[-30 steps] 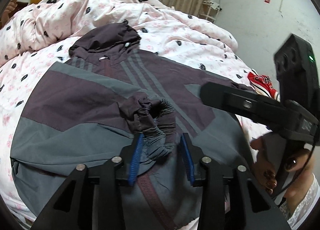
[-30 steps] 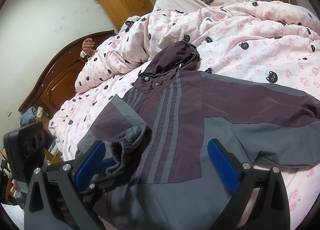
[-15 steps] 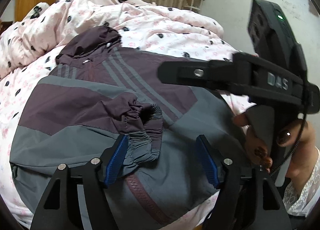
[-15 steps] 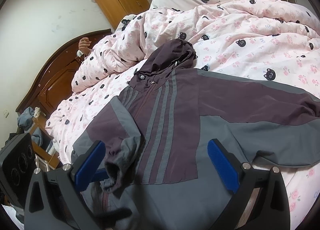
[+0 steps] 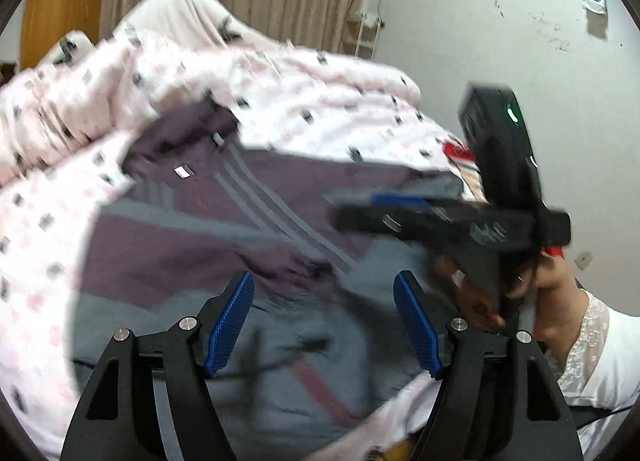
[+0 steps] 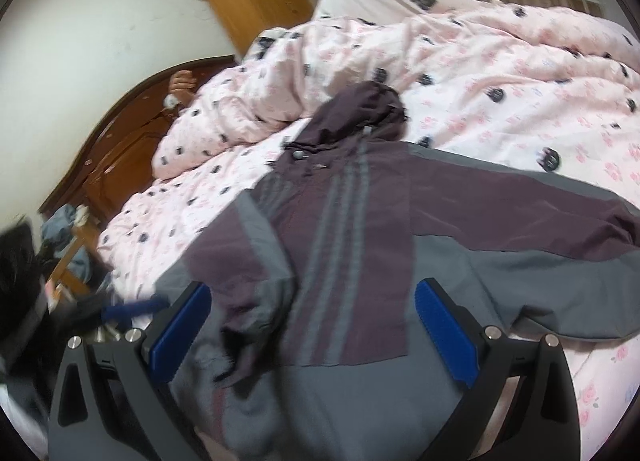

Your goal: Fold clothes

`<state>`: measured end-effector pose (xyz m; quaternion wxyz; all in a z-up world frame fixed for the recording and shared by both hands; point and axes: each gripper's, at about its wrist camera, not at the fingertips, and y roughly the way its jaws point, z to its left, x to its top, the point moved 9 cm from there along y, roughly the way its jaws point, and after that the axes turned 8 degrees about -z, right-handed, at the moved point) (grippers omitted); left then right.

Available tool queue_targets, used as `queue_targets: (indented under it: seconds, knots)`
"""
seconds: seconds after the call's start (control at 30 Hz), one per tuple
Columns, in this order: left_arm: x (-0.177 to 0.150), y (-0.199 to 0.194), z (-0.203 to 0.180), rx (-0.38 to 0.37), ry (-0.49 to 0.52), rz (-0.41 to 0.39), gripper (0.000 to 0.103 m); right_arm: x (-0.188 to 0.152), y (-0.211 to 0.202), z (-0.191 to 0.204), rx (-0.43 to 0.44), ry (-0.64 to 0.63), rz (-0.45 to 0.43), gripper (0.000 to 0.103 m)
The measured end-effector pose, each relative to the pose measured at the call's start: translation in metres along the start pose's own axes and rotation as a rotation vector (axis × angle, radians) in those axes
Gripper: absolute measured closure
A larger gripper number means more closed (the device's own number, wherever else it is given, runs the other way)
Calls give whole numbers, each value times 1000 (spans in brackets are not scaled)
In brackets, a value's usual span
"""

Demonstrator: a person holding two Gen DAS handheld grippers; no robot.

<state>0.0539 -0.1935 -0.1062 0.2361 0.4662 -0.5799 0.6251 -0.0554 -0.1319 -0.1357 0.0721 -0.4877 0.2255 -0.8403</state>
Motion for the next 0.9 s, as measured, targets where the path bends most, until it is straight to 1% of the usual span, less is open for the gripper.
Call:
queue_targets:
  seconds: [0.03,0.13,0.2,0.27,0.3,0.33,0.37,0.4,0.43,0.57,0.6,0.63,0.67,0.7,0.73,0.8,0.87,0.9]
  knots:
    - [6,-4,8,9,2,-14,35,1,-3,6,18,-17,-2,0]
    - [17,-1,65,106,-66,-19,36,-1,-15,29,69,-84,-1,0]
    - [14,8,101,187,-105,8,36,-6,-20,45,106,-128,11,0]
    - [7,21,127,207,-165,34,36,-13,-22,59,136,-170,32,0]
    - [2,26,135,217,-190,46,36,-18,-22,65,148,-189,46,3]
    - [-4,32,142,222,-219,62,36,-23,-21,71,160,-207,61,12]
    - [-10,35,146,220,-240,65,36,-28,-19,76,175,-217,82,18]
    - [-15,38,149,221,-263,70,36,-34,-17,79,189,-223,108,28]
    - [-17,41,149,216,-273,74,36,-38,-14,81,195,-224,126,34]
    - [-17,45,146,211,-269,71,36,-52,-1,80,190,-211,176,39]
    - [-18,45,146,210,-268,73,36,-54,3,77,175,-208,185,44]
    - [-19,46,145,208,-267,76,36,-56,7,75,165,-205,193,52]
    - [-19,47,144,206,-267,79,36,-58,10,72,157,-197,202,56]
    - [-20,48,144,204,-266,83,36,-59,13,69,154,-183,207,64]
    - [-21,48,143,202,-266,86,36,-59,15,68,153,-174,208,68]
    - [-23,50,142,199,-265,92,36,-58,19,65,148,-159,210,68]
    - [-24,51,141,195,-263,99,36,-58,22,64,132,-168,210,73]
    - [-25,52,140,193,-263,102,36,-57,23,64,127,-170,212,85]
